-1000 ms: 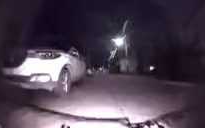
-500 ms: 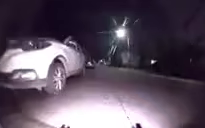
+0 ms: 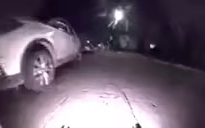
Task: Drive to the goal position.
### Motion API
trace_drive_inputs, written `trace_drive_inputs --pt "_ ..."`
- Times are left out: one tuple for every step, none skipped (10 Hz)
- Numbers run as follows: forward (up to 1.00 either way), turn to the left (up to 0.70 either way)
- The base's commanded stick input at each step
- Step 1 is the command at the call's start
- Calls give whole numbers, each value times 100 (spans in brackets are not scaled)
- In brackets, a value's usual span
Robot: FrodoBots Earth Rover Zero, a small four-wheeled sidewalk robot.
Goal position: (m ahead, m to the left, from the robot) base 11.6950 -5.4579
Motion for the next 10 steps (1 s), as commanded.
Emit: trace_drive_inputs --pt "85 0" --pt "85 0" --pt "85 0" --pt "85 0" --pt "85 0" --pt "85 0" --pt "85 0" --pt "85 0" --pt "85 0" --pt "85 0"
